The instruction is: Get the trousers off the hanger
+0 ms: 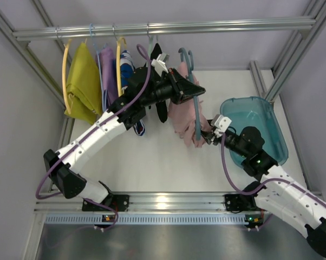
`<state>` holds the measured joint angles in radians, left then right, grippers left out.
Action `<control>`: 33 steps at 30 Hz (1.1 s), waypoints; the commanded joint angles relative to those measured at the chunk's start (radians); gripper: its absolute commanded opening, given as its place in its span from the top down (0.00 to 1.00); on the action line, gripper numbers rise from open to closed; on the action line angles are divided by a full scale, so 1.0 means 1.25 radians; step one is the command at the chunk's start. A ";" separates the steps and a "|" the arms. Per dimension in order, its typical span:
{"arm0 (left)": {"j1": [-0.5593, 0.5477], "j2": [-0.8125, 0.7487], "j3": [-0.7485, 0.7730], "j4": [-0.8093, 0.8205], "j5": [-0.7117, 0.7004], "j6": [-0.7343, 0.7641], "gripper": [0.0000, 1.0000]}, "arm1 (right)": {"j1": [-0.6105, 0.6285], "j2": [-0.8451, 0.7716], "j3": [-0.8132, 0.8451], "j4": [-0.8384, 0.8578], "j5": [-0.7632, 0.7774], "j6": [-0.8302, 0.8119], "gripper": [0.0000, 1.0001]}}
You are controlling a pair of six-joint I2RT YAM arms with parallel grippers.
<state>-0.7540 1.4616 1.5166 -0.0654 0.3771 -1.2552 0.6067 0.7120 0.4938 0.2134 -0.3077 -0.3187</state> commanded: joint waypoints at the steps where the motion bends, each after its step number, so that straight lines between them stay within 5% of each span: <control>1: 0.003 -0.051 0.010 0.093 0.010 0.020 1.00 | 0.007 0.028 0.034 0.049 0.014 0.019 0.50; 4: 0.003 -0.048 0.014 0.094 0.011 0.020 1.00 | 0.008 0.056 0.047 0.076 0.006 0.047 0.37; 7: 0.003 -0.044 0.016 0.094 0.014 0.019 1.00 | 0.007 0.079 0.053 0.089 -0.003 0.055 0.34; 13: 0.003 -0.042 0.026 0.093 0.016 0.018 1.00 | 0.007 0.104 0.039 0.142 0.069 0.054 0.61; 18: 0.003 -0.042 0.024 0.100 0.011 0.007 1.00 | 0.003 0.138 0.061 0.157 0.106 0.105 0.61; 22: 0.003 -0.042 0.019 0.101 0.012 0.005 1.00 | 0.001 0.138 0.076 0.161 0.103 0.131 1.00; 33: 0.002 -0.081 -0.085 0.130 0.055 0.106 1.00 | -0.019 -0.006 0.254 -0.087 0.105 0.214 1.00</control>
<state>-0.7506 1.4239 1.4414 -0.0242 0.4091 -1.1984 0.5949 0.7876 0.6933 0.1352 -0.1738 -0.1066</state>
